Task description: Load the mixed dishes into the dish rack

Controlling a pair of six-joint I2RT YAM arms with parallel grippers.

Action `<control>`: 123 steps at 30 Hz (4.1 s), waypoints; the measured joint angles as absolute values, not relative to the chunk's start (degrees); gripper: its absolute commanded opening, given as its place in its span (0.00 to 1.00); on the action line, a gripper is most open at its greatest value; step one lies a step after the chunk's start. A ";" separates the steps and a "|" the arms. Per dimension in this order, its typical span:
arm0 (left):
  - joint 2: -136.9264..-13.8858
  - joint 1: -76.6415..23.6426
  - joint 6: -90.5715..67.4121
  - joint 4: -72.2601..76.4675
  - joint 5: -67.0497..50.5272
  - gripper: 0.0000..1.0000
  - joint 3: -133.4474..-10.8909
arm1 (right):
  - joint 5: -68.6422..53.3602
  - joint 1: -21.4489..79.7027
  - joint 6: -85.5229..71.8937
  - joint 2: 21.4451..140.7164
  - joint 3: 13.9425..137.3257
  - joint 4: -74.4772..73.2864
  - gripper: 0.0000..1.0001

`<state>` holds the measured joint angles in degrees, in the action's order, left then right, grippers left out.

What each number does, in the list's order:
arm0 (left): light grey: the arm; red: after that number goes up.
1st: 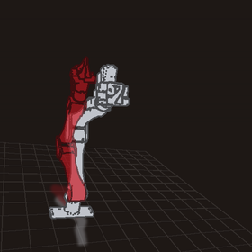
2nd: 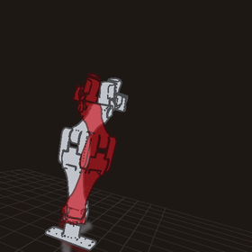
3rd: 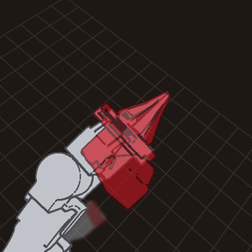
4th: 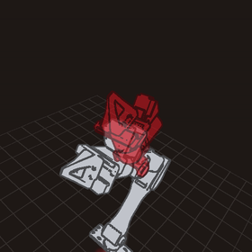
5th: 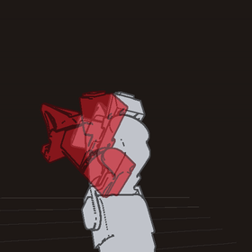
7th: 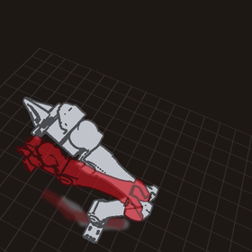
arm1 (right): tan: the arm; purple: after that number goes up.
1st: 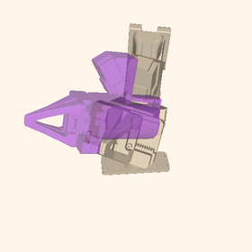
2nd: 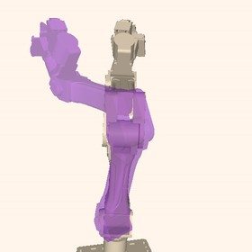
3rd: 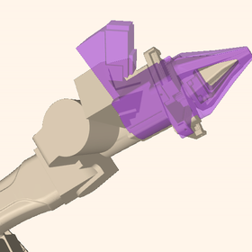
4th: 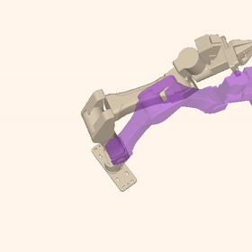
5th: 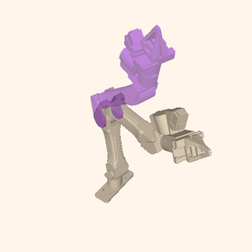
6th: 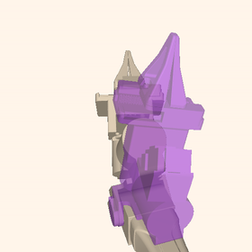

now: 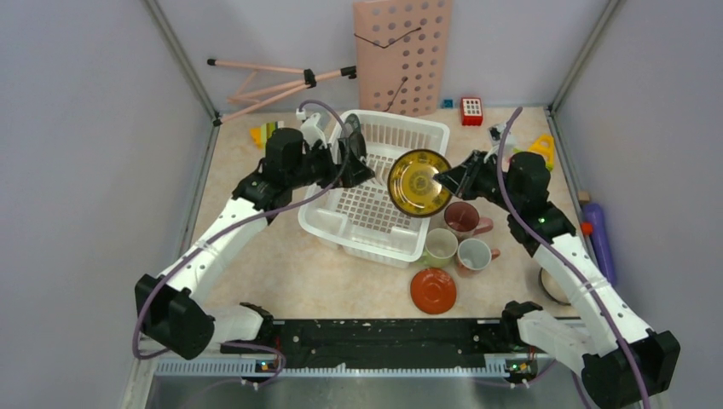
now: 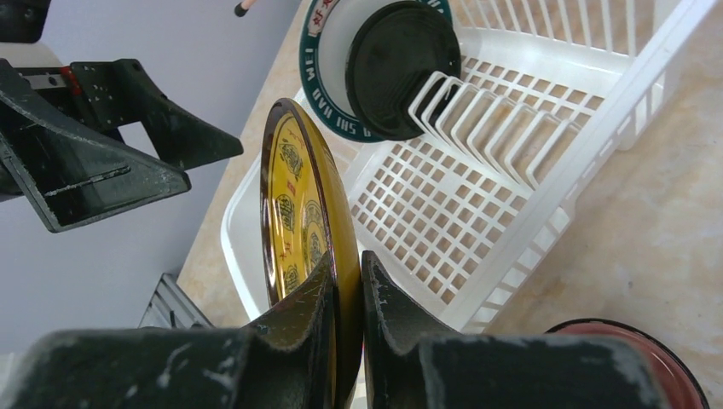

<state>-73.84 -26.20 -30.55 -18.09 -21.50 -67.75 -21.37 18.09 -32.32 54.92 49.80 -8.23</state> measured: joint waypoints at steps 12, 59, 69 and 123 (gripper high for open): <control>-69.67 -21.04 -40.14 0.64 -33.50 0.88 -57.58 | -25.93 18.09 -32.34 54.81 49.45 -3.33 0.00; -89.69 -35.88 -26.79 -26.04 2.17 0.00 -90.50 | -6.24 18.20 -35.46 54.92 48.58 -9.76 0.82; -111.92 -45.36 -21.85 -52.60 42.52 0.00 -113.73 | -0.25 18.20 -34.48 52.62 48.58 -10.98 0.82; -86.26 -42.26 -19.40 -41.06 27.51 0.71 -85.14 | -6.94 18.20 -35.22 72.10 53.49 -13.13 0.89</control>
